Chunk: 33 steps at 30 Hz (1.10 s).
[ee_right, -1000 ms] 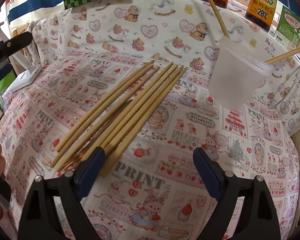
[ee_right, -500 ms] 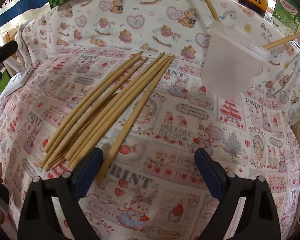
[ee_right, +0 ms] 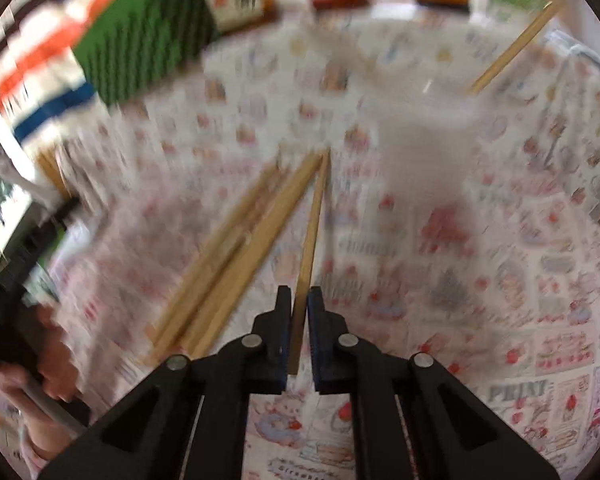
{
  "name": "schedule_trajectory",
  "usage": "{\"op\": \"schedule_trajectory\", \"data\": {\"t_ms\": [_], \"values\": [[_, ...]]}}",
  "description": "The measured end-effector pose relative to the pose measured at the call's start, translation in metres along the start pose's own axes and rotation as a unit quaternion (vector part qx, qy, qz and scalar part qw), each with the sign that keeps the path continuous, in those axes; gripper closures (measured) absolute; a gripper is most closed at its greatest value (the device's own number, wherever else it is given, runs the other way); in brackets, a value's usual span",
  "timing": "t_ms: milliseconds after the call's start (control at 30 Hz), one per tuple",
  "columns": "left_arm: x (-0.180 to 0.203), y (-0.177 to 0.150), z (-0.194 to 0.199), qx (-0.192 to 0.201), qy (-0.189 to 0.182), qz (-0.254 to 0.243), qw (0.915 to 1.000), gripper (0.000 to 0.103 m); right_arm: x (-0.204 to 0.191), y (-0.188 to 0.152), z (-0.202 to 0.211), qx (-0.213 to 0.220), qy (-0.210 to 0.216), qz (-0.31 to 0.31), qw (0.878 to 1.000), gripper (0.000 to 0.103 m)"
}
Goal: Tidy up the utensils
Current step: 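Close the right gripper on another bamboo chopstick and lift it, then carry the chopstick toward the clear cup with the right gripper while the left gripper grasps a chopstick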
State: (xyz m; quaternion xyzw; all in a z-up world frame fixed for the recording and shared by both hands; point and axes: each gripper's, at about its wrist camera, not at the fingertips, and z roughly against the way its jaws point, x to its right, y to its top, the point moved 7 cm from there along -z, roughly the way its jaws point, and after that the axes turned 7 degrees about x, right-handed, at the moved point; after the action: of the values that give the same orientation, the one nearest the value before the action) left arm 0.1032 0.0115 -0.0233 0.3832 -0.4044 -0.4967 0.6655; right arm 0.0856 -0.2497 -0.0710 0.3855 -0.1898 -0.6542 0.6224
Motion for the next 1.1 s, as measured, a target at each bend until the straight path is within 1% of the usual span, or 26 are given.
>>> {"op": "schedule_trajectory", "data": {"t_ms": [67, 100, 133, 200, 300, 400, 500, 567, 633, 700, 733, 800, 833, 900, 967, 1033, 1100], "values": [[0.003, 0.001, 0.002, 0.006, 0.002, -0.012, 0.9999, 0.000, 0.005, 0.016, 0.022, 0.069, -0.029, -0.001, 0.997, 0.097], [0.005, 0.001, 0.003, 0.006, -0.001, -0.015, 0.9999, 0.000, 0.005, 0.020, 0.028, 0.085, -0.030, 0.000, 0.996, 0.097], [0.006, 0.001, 0.003, 0.005, -0.005, -0.015, 0.9999, 0.000, 0.005, 0.023, 0.031, 0.094, -0.025, -0.001, 0.995, 0.097], [0.007, 0.000, 0.002, 0.000, -0.012, -0.013, 0.9998, 0.000, 0.007, 0.026, 0.034, 0.098, -0.005, -0.019, 0.995, 0.097], [0.008, -0.001, 0.001, -0.001, -0.011, -0.018, 0.9998, 0.000, 0.012, 0.031, 0.032, 0.106, 0.001, -0.041, 0.994, 0.097], [0.009, 0.000, 0.003, 0.001, -0.015, -0.017, 0.9998, 0.000, 0.016, 0.037, 0.047, 0.142, 0.008, -0.057, 0.988, 0.097], [0.012, 0.000, 0.003, -0.002, -0.024, -0.020, 0.9995, 0.000, 0.015, 0.044, 0.063, 0.176, 0.020, -0.056, 0.983, 0.097], [0.017, -0.006, -0.003, -0.027, -0.031, -0.035, 0.9986, 0.000, 0.016, 0.048, 0.071, 0.193, 0.024, -0.059, 0.979, 0.097], [0.026, -0.015, -0.008, -0.060, -0.064, -0.041, 0.9953, 0.003, 0.015, 0.050, 0.076, 0.202, 0.028, -0.055, 0.977, 0.097], [0.037, -0.026, -0.014, -0.103, -0.106, -0.036, 0.9884, 0.019, 0.015, 0.051, 0.080, 0.209, 0.022, -0.052, 0.976, 0.097], [0.042, -0.033, -0.017, -0.126, -0.124, -0.036, 0.9836, 0.023, 0.014, 0.052, 0.081, 0.212, 0.021, -0.049, 0.976, 0.097], [0.053, -0.045, -0.019, -0.161, -0.147, -0.047, 0.9749, 0.036, 0.011, 0.051, 0.082, 0.214, 0.016, -0.040, 0.976, 0.097], [0.059, -0.052, -0.020, -0.175, -0.152, -0.060, 0.9708, 0.040, 0.010, 0.051, 0.081, 0.216, 0.013, -0.037, 0.976, 0.097], [0.068, -0.064, -0.020, -0.193, -0.148, -0.092, 0.9656, 0.053, 0.008, 0.050, 0.080, 0.214, 0.013, -0.031, 0.976, 0.097], [0.076, -0.075, -0.020, -0.210, -0.145, -0.121, 0.9592, 0.059, 0.006, 0.049, 0.079, 0.214, 0.010, -0.025, 0.976, 0.097], [0.083, -0.083, -0.020, -0.224, -0.150, -0.130, 0.9540, 0.061, 0.005, 0.048, 0.079, 0.214, 0.009, -0.023, 0.976, 0.097], [0.083, -0.087, -0.021, -0.232, -0.143, -0.133, 0.9528, 0.068, 0.005, 0.049, 0.079, 0.214, 0.008, -0.020, 0.976, 0.097]]}}
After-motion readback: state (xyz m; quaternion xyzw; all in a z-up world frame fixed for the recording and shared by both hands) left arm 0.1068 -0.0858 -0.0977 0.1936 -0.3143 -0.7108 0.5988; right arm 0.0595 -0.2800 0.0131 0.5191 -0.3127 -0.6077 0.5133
